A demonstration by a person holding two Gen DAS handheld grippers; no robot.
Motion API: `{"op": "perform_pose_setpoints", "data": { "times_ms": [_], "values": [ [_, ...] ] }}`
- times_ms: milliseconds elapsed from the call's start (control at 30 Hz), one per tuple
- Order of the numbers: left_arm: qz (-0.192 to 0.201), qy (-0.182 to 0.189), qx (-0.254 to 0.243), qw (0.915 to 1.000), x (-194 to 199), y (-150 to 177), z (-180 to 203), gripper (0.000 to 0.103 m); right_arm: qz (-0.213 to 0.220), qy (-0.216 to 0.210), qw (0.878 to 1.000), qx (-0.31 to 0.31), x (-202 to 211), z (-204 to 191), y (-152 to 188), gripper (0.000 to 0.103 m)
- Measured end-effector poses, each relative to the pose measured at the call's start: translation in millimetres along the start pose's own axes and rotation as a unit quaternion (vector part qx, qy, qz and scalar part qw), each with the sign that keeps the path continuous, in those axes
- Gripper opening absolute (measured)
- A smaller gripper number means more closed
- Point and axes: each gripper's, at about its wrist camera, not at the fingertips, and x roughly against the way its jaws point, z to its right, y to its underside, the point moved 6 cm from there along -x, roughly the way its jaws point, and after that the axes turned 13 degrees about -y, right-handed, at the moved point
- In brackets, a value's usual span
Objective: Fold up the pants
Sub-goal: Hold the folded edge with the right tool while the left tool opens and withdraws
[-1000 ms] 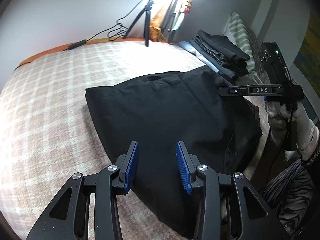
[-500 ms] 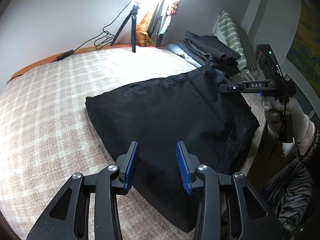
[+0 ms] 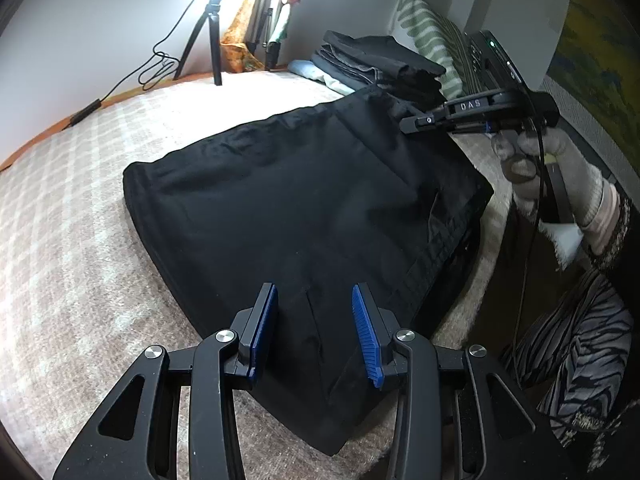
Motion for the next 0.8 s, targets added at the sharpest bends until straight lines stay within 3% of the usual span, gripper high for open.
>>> {"op": "perform_pose_setpoints", "data": {
  "times_ms": [233, 600, 800],
  "values": [
    [-0.009, 0.001, -0.011, 0.9999, -0.6, 3.0, 1.8, 0.037, -0.002, 0.020, 1.000, -0.010, -0.9, 13.6, 0.2, 0.001],
    [-0.014, -0.009, -0.019, 0.9997, -2.5, 10.8, 4.9, 0.037, -0.034, 0.082, 0.996, 0.032, -20.0, 19.2, 8.3, 0.002],
    [-0.013, -0.012, -0.016, 0.9997, -0.4, 11.6, 3.9, 0.037, -0.009, 0.115, 0.992, 0.058, -4.5, 7.6, -0.1, 0.019]
  ]
}}
